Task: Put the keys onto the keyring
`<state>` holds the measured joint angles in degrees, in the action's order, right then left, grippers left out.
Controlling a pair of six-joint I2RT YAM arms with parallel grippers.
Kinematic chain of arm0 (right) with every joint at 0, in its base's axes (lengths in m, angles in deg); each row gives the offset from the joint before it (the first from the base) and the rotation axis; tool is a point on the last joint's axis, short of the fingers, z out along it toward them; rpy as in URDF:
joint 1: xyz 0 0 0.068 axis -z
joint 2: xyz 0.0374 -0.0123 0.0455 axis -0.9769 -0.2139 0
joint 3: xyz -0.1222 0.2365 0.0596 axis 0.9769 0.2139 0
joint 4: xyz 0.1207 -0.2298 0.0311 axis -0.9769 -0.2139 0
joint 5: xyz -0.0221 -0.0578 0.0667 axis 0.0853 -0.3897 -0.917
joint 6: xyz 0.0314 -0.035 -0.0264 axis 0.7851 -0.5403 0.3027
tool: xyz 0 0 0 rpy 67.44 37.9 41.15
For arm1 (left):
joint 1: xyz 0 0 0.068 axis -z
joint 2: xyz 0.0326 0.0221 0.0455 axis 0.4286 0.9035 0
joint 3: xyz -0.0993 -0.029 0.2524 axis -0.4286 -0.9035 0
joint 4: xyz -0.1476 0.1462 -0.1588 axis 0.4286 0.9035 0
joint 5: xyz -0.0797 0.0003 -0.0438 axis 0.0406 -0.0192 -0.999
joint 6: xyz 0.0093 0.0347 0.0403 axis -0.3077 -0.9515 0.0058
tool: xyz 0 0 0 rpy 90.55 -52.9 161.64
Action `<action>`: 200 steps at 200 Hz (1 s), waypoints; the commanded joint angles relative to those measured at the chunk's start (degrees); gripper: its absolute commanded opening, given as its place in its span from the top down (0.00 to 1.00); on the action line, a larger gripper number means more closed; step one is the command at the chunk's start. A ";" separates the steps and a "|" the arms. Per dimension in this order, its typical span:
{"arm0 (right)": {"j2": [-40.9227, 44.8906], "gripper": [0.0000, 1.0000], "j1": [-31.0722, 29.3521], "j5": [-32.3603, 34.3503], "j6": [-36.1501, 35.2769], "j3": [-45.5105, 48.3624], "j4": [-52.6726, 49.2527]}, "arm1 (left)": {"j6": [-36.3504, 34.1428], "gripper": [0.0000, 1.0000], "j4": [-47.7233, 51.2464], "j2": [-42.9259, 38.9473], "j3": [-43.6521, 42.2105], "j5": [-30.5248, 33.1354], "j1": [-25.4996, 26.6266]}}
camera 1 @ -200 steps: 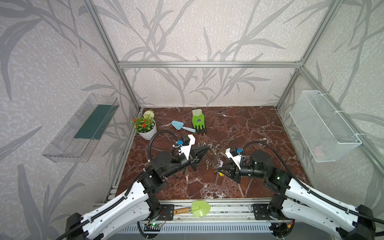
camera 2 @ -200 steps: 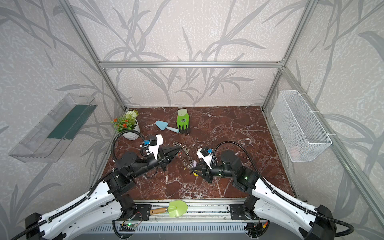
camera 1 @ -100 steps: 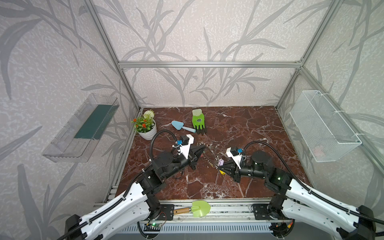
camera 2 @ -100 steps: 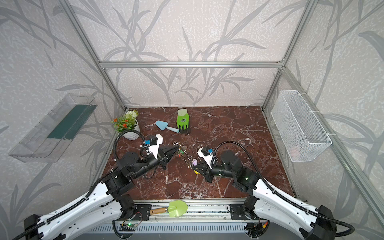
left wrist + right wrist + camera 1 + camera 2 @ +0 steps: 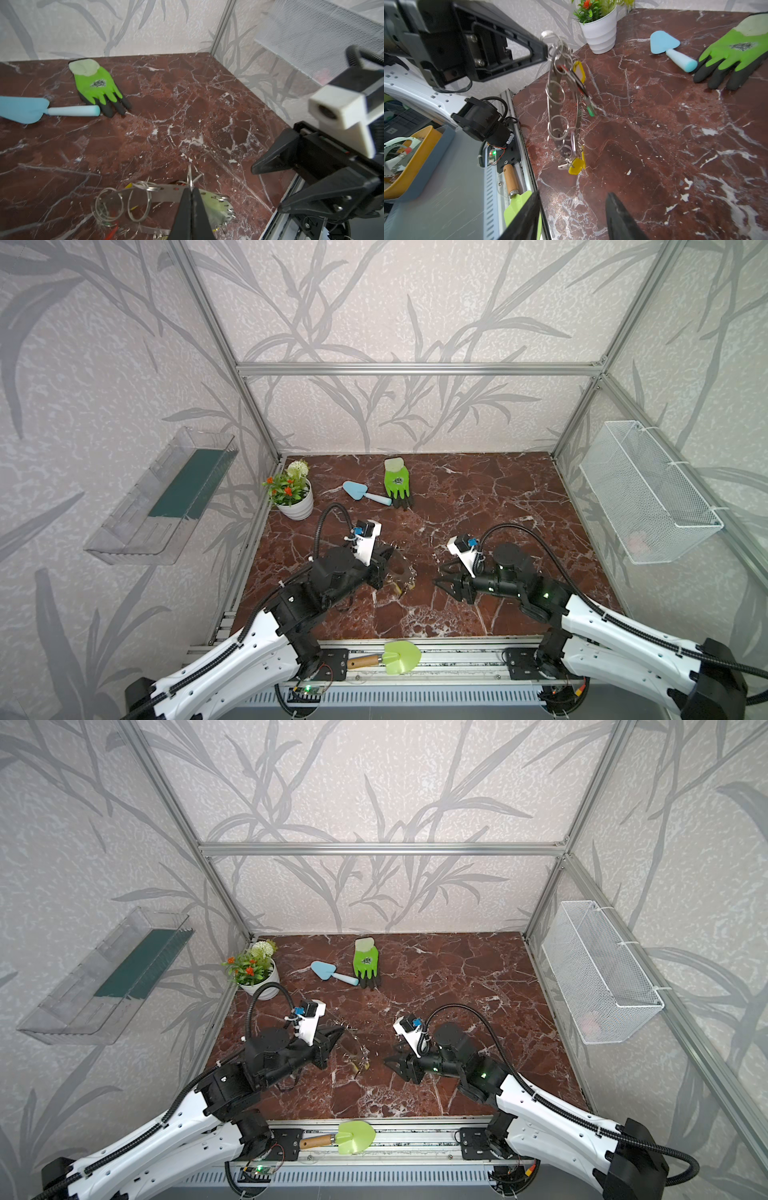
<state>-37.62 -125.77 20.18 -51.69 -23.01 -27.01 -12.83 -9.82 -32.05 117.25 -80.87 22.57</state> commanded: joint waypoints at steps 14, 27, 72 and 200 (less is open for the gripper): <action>2.52 0.39 0.11 9.45 -0.55 -1.22 -3.38 | 1.32 1.00 0.95 6.99 5.98 0.91 -0.04; 3.87 0.36 0.35 12.06 -0.23 -1.12 -4.63 | 1.04 1.00 0.98 10.89 7.99 -0.02 -0.04; 6.14 0.36 3.27 17.87 -0.23 -0.91 -9.12 | 0.52 1.00 -5.82 24.64 14.35 -6.86 0.00; 14.89 0.24 11.04 21.07 5.97 1.53 -13.85 | -0.72 1.00 -19.80 43.99 22.10 -16.69 -0.22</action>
<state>-23.26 -115.01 40.70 -46.95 -22.86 -40.02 -13.16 -26.52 15.18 145.10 -97.17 22.52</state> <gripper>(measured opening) 0.758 0.048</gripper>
